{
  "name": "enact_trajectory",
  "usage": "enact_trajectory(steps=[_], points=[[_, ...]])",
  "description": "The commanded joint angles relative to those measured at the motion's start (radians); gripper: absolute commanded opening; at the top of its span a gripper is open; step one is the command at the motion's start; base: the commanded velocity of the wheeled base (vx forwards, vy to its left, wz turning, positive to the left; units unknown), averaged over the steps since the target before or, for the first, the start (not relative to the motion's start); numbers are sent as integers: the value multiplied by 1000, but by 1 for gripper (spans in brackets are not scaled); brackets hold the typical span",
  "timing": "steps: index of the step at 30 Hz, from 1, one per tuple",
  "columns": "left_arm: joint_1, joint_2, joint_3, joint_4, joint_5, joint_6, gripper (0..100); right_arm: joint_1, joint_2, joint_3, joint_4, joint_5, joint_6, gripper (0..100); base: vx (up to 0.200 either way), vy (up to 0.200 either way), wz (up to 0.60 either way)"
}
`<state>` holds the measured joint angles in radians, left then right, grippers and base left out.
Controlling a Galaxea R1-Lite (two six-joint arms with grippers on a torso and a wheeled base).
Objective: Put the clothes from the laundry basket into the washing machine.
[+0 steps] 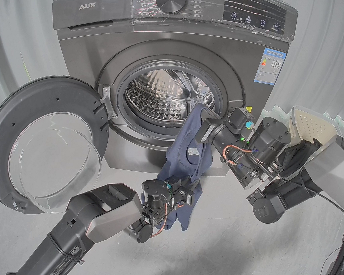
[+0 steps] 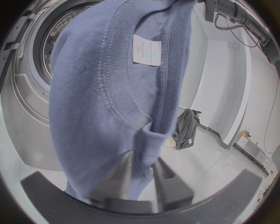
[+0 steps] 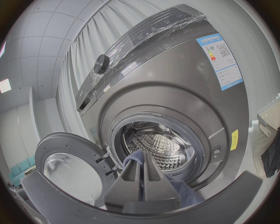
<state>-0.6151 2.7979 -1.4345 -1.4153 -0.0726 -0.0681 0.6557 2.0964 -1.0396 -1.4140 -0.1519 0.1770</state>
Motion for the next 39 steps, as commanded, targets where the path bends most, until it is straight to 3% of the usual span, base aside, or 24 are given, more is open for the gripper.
enact_trajectory(steps=[1,6,16,22,30,35,39], points=[[6,2,2,-7,0,-1,0,-2,-1,1,0,0,1,0,0,0,0],[9,-6,20,-33,0,-1,0,-13,-4,13,-2,0,1,0,0,0,0],[23,-61,201,-131,-3,5,0,-34,-12,1,-5,2,1,0,0,0,0],[54,-155,256,-134,-4,5,0,-59,-30,9,0,2,1,0,0,0,0],[80,-331,457,-134,-13,8,0,-91,-39,12,-5,11,2,0,0,0,0],[120,-354,471,-136,-18,34,0,-93,-56,21,-6,9,6,0,0,0,0],[141,-377,488,-136,-21,34,0,-97,-72,42,-5,12,9,0,0,0,0]])
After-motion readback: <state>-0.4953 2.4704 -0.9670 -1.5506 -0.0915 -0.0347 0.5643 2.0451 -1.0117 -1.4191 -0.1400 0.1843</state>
